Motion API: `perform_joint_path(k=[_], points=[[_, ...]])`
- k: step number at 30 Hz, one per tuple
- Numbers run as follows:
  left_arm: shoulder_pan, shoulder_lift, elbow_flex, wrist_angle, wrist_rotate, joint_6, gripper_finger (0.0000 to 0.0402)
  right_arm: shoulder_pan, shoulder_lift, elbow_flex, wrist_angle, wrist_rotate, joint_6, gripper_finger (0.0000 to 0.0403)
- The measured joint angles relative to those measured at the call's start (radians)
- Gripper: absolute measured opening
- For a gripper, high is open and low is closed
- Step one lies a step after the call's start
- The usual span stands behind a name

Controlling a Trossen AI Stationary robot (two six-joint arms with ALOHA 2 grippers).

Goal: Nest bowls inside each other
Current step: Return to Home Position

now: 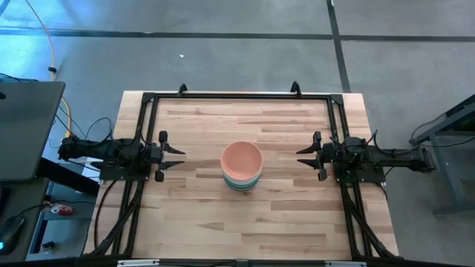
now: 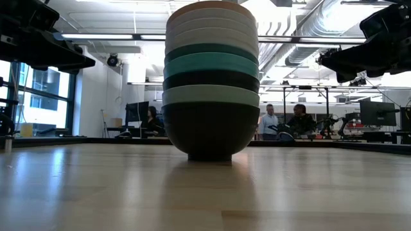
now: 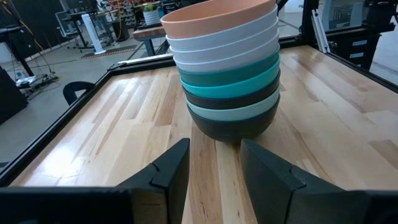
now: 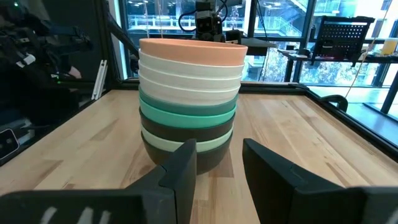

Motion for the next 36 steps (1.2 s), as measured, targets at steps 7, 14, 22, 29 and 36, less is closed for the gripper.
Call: perform_joint_path(k=[7,14,22,29,36], points=[[0.0,0.0,0.0,0.0,0.0,0.0,0.0131,0.0,0.0,0.0,0.0,0.0,-0.001,0.0124],[0.0,0.0,0.0,0.0,0.0,0.0,0.0131,0.0,0.0,0.0,0.0,0.0,0.0,0.0124],[0.0,0.0,0.0,0.0,0.0,0.0,0.0131,0.0,0.0,0.0,0.0,0.0,0.0,0.0124],[0.0,0.0,0.0,0.0,0.0,0.0,0.0131,0.0,0.0,0.0,0.0,0.0,-0.001,0.0124],[0.0,0.0,-0.001,0.096,-0.001,0.008,0.0131,0.0,0.0,0.0,0.0,0.0,0.0,0.0124]])
